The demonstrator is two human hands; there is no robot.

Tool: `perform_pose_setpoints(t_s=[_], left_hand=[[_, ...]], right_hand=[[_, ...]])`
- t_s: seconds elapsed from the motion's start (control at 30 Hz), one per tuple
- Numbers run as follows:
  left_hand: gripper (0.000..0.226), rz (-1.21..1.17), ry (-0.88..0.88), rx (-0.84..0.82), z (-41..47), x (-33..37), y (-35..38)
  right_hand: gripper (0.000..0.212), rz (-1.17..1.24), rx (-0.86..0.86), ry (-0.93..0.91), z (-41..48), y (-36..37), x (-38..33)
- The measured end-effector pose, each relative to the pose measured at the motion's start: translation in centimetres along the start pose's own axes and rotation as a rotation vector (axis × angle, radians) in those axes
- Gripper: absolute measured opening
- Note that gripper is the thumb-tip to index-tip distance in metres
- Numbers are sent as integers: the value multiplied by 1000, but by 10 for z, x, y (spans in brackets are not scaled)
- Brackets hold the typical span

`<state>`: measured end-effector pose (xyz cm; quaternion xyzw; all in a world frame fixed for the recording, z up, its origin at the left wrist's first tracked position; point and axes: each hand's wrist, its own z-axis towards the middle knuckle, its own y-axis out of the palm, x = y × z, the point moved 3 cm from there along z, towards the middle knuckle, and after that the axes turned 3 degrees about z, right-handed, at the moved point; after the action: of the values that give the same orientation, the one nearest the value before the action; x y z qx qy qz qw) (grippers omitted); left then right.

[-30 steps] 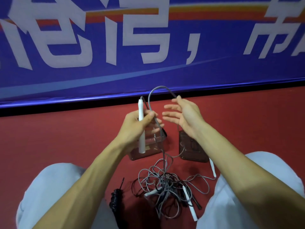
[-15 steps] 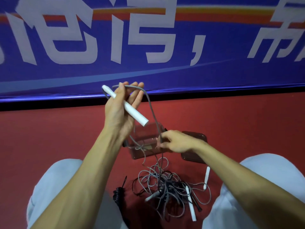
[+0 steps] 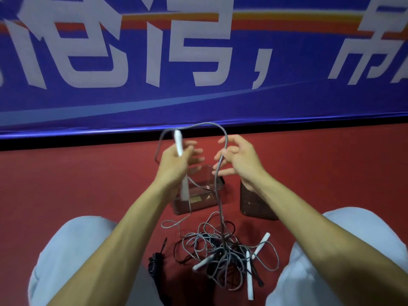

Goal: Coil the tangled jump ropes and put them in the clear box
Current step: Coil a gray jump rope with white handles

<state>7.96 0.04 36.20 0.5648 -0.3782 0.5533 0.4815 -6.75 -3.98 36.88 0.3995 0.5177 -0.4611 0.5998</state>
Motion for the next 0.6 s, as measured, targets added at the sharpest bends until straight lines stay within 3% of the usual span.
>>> perform_pose_setpoints(t_s=[0.17,0.27,0.43,0.6], left_hand=[[23,443,-86,-450,-9,-29,14],[15,566,-88,-577,-14,-39,19],[21,519,6,-525,-19,-38,30],[15,221,31,-325,-20,-22,28]], right_hand=[[17,384,48,-64,5,-9,-23],[17,709,95,-24,10,-17,-25],[19,935,162,22,16,-26,-21],[18,644,138,143,15,-24,-7]])
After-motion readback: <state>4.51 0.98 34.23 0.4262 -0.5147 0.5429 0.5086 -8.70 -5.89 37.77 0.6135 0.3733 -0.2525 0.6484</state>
